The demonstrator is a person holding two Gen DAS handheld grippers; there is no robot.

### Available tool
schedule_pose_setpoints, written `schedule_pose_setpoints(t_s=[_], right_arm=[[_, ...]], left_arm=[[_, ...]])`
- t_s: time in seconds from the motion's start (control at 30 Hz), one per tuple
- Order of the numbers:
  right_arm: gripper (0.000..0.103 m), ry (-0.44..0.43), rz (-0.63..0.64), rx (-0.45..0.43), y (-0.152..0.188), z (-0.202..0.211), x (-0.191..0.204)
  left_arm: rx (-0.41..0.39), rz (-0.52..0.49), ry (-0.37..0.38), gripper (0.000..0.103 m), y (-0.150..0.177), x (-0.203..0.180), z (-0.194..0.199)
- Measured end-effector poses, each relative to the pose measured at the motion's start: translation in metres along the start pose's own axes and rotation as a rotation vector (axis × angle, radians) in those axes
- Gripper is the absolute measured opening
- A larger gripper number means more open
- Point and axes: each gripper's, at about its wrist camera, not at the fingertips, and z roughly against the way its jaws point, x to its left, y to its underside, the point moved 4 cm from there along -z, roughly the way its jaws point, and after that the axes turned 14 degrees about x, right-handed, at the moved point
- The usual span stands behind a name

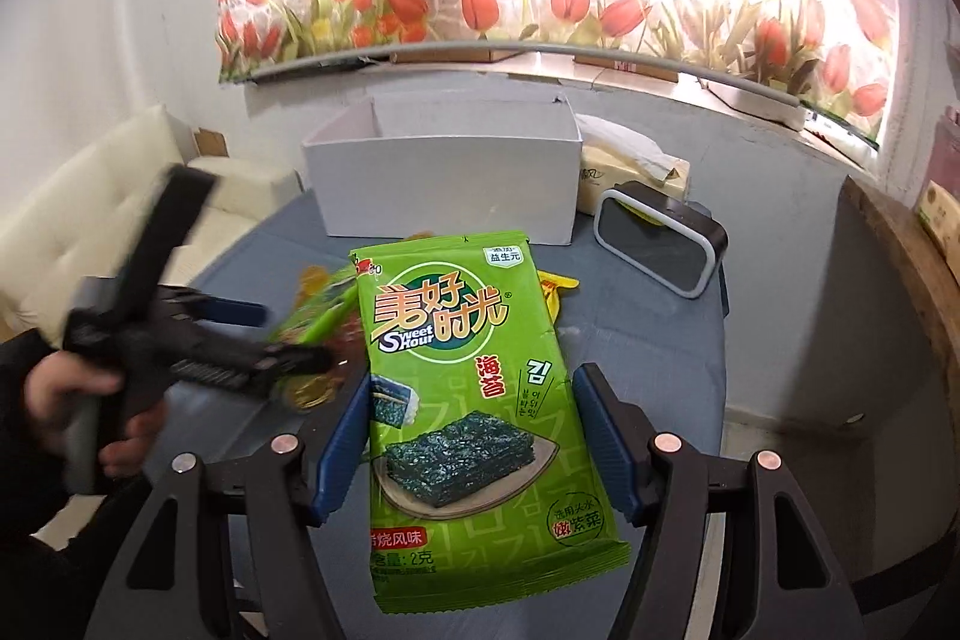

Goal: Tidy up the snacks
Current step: 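Grasp a green seaweed packet with the right tool while the left tool grasps another, then carry both seaweed packets over the white box and open both tools to drop them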

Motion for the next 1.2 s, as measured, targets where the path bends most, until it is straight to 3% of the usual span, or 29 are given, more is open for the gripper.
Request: schedule_pose_setpoints(t_s=[0.1, 0.23, 0.37, 0.5, 0.67, 0.87, 0.97, 1.1, 1.2], right_arm=[[0.071, -0.01, -0.001, -0.009, 0.005, 0.005, 0.006], [0.071, -0.007, -0.019, -0.025, 0.007, 0.007, 0.011], [0.071, 0.017, -0.041, -0.057, -0.008, 0.005, 0.013], [0.071, 0.025, -0.041, -0.106, -0.054, -0.003, 0.016], [0.071, 0.052, -0.045, -0.143, -0.148, -0.024, 0.017], [0.071, 0.064, -0.038, -0.136, -0.242, -0.072, 0.02], [0.072, 0.074, -0.061, -0.074, -0.27, -0.102, 0.015], [0.073, 0.081, -0.093, -0.043, -0.281, -0.134, 0.001], [0.081, 0.048, -0.116, -0.024, -0.283, -0.151, -0.006]], left_arm=[[-0.002, 0.008, 0.022, 0.071, 0.001, 0.002, 0.004], [-0.062, 0.005, 0.025, 0.071, 0.007, 0.004, 0.025], [-0.232, -0.016, -0.063, 0.071, 0.01, 0.004, 0.077], [-0.355, -0.013, -0.132, 0.071, -0.012, 0.011, 0.118], [-0.381, 0.068, -0.147, 0.071, -0.077, 0.037, 0.145], [-0.333, 0.108, -0.153, 0.071, -0.155, 0.069, 0.129], [-0.292, 0.093, -0.171, 0.071, -0.183, 0.078, 0.113], [-0.251, 0.109, -0.133, 0.073, -0.205, 0.092, 0.098], [-0.227, 0.096, -0.138, 0.077, -0.214, 0.093, 0.088]])
